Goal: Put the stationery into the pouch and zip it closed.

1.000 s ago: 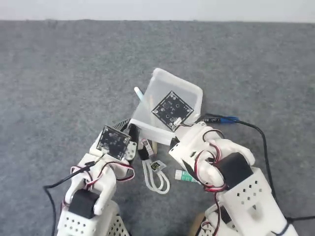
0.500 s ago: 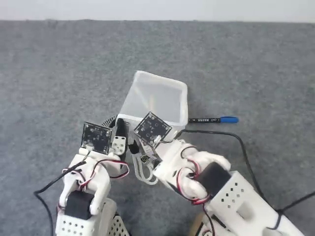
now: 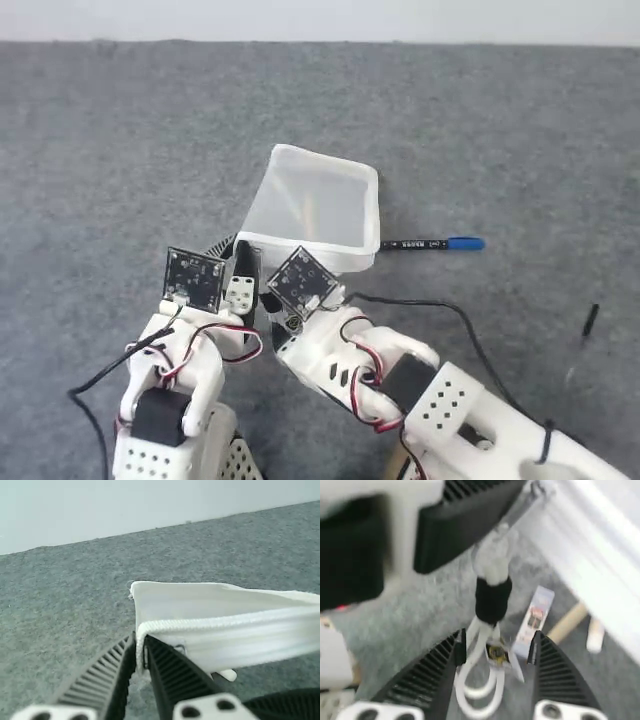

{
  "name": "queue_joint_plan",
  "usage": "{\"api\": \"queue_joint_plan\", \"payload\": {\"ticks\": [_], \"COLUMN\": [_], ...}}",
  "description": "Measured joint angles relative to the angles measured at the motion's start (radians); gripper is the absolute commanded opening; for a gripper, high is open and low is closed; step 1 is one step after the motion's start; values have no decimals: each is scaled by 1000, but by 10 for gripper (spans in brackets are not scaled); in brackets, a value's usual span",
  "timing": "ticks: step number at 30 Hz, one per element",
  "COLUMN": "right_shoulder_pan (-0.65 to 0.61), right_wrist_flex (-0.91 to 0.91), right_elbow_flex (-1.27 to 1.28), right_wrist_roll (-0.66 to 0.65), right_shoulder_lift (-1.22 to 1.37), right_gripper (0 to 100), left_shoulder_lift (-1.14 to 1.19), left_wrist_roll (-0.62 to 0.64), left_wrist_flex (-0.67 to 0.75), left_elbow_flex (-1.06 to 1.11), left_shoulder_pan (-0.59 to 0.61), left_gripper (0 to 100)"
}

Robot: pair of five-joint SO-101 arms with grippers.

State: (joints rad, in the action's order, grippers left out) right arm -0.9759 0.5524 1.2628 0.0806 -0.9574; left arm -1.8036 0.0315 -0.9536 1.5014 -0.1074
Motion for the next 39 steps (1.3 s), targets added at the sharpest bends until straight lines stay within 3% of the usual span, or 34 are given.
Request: {"api": "queue_joint_plan", "payload": {"ticks": [24,32,39], "right_shoulder_pan": [-3,23,61], "right_wrist_flex": [-365,-384,-399], "right_elbow_flex": [114,114,114], "right_wrist_roll": [0,0,-43], "right_shoulder_lift": [0,0,0], "right_gripper": [193,4,6], "left_shoulder_lift": [0,0,0], "left_wrist_roll": [0,0,0], "left_wrist_flex": [0,0,0], "left_elbow_flex": [0,0,0], "left_shoulder_pan": [3,3,3], "left_gripper": [11,11,11]}}
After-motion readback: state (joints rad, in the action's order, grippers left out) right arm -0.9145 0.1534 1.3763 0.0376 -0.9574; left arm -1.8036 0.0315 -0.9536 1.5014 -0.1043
